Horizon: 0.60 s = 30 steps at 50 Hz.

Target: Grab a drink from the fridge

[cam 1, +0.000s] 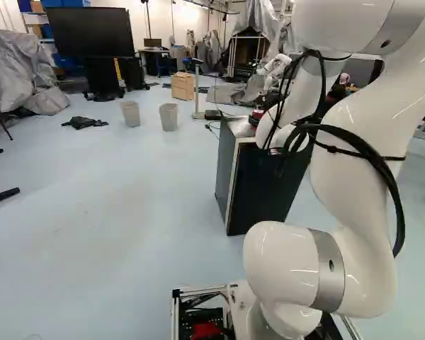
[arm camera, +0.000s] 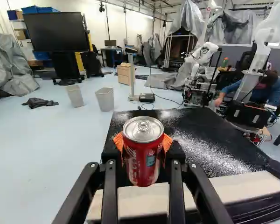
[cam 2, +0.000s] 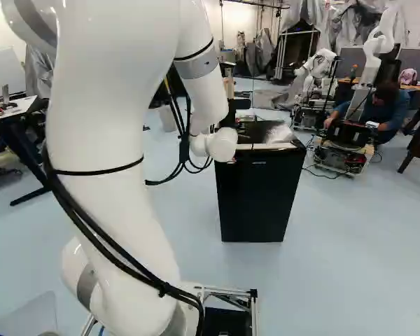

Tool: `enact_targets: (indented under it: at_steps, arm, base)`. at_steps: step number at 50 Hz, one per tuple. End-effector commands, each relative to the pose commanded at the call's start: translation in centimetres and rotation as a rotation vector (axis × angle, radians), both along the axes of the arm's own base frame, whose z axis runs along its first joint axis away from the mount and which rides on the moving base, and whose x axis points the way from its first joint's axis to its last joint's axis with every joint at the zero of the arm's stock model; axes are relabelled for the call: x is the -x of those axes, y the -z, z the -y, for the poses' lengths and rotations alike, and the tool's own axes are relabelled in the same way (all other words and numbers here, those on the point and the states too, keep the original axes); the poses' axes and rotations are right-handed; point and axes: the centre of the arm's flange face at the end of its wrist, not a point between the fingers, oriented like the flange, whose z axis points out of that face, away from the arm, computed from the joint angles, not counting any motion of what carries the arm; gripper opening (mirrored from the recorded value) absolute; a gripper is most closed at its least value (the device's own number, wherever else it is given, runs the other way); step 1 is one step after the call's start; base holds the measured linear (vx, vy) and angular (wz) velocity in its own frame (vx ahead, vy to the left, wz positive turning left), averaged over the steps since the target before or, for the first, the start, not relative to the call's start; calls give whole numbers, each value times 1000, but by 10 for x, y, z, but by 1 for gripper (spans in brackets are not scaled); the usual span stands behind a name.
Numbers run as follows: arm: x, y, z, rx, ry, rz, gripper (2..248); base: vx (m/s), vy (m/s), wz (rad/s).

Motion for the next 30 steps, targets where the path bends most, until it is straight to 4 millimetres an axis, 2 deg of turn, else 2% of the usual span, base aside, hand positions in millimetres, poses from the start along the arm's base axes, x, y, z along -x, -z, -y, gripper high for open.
enact_targets:
  at_steps: [14, 30]
  arm:
    - [31, -1, -36, -5, -5, -26, 99]
    - [78, 3, -79, -11, -13, -63, 99]
  base:
    - [0, 0, 0]
    - [0, 0, 0]
